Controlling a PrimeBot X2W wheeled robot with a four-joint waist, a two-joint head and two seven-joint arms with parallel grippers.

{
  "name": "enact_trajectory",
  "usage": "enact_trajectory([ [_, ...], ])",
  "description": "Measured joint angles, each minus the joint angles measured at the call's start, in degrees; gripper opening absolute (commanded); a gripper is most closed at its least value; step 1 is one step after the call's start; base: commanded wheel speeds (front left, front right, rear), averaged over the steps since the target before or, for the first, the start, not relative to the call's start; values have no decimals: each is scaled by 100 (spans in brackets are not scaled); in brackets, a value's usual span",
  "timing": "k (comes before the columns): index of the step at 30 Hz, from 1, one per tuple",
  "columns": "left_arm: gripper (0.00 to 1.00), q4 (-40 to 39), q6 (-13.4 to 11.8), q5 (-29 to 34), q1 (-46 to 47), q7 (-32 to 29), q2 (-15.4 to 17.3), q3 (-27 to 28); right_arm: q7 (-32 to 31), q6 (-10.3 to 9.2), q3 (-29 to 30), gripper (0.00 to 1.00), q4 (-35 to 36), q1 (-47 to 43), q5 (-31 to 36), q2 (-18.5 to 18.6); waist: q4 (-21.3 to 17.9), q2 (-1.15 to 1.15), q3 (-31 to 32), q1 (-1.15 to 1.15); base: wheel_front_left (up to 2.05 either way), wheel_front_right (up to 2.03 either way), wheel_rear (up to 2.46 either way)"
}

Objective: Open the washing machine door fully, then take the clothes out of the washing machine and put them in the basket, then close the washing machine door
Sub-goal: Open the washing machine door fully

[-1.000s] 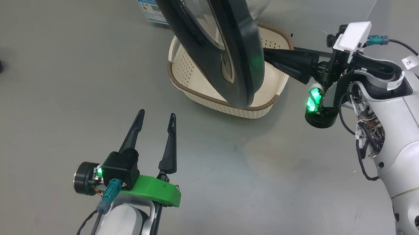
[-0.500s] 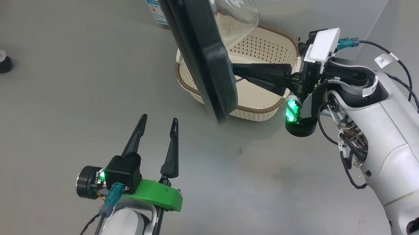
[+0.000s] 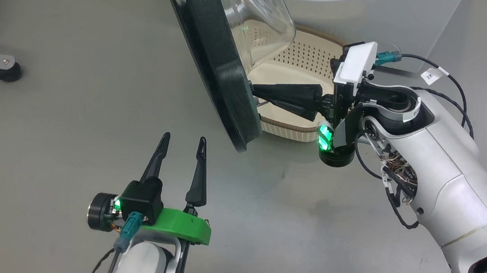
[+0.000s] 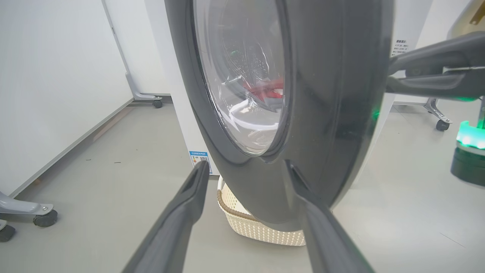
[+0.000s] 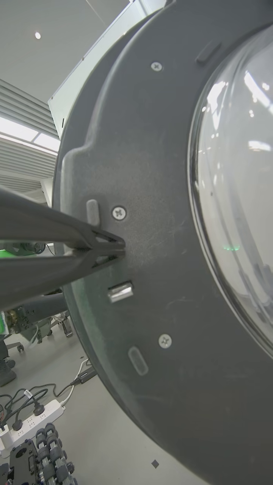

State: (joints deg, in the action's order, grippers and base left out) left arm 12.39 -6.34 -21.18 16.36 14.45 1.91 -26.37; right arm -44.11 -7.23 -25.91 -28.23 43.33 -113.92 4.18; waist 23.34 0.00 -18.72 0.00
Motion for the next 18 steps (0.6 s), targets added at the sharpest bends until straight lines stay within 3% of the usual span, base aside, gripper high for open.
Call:
enact_trajectory([
  [7, 100, 31, -18, 2, -59, -1, 1, 250, 268, 62, 91, 0, 3, -1, 226, -11, -96, 0, 128, 0, 0, 0, 0],
  [12, 100, 83, -18, 59, -109, 0, 1, 392, 558, 413, 97, 0, 7, -68, 714, 115, -214, 0, 302, 0, 0, 0, 0],
  [18, 100, 198, -18, 222, -190, -1, 18, 486, 1159, 872, 127, 0, -29, -397, 1378, 635, -407, 0, 569, 0, 0, 0, 0],
])
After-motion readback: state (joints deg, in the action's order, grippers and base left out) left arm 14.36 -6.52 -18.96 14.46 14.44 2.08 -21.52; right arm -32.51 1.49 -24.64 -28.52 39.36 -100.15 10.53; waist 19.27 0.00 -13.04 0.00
